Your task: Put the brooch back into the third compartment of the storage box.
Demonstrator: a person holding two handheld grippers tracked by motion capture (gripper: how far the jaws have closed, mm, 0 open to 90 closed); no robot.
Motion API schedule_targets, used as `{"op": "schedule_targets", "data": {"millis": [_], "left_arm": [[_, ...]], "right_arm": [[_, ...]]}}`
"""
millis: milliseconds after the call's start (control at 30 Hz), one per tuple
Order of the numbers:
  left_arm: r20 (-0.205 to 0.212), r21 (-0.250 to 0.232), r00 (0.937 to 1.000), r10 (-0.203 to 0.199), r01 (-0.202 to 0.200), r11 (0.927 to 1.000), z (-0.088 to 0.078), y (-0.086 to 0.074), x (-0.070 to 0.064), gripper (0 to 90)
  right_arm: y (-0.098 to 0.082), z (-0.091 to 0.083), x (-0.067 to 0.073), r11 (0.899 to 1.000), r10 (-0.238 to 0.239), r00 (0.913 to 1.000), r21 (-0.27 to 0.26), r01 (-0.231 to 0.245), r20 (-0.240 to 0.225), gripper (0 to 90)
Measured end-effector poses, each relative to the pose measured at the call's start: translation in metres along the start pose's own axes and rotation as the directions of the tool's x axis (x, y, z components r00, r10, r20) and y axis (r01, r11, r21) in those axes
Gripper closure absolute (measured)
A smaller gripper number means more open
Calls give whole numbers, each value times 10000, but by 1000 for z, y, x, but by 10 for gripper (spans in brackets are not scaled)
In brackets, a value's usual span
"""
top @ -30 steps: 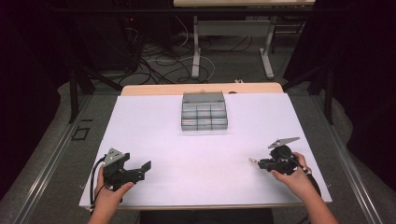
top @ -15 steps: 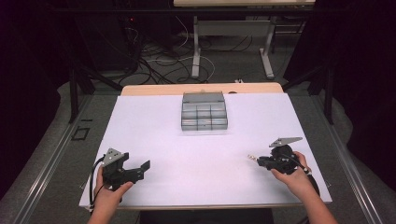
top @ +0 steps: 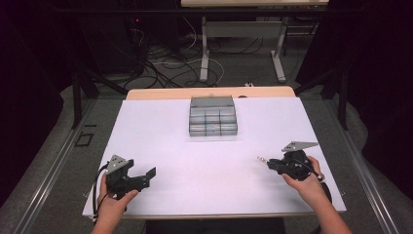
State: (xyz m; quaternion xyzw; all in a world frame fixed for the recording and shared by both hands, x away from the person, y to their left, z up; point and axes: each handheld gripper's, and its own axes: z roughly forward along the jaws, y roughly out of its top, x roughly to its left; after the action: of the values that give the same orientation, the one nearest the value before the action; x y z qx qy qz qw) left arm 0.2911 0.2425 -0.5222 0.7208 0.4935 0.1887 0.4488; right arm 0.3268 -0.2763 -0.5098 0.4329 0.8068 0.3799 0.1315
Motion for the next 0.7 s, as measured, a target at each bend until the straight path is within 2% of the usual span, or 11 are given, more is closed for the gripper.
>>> {"op": "schedule_targets", "data": {"millis": [167, 233, 367, 567, 700], "left_arm": [[-9, 13, 10000, -30, 30, 10000, 0, 0, 0, 54], [-20, -2, 10000, -59, 59, 10000, 0, 0, 0, 53], [-82, -83, 10000, -9, 8, 10000, -1, 0, 1, 53], [-89, -78, 9999, -114, 114, 9999, -3, 0, 2, 53], [-86, -89, 9999, -122, 121, 9999, -3, 0, 2, 53]], "right_arm": [[7, 0, 2, 9998, -4, 10000, -190, 3, -94, 807], [12, 3, 5, 9995, -181, 9998, -265, 179, -87, 807], [18, 5, 7, 9996, -76, 9997, -259, 70, -239, 807], [30, 8, 10, 9983, -448, 9986, -387, 437, -284, 807], [39, 10, 10, 9980, -498, 9980, -411, 482, -394, 807]]}}
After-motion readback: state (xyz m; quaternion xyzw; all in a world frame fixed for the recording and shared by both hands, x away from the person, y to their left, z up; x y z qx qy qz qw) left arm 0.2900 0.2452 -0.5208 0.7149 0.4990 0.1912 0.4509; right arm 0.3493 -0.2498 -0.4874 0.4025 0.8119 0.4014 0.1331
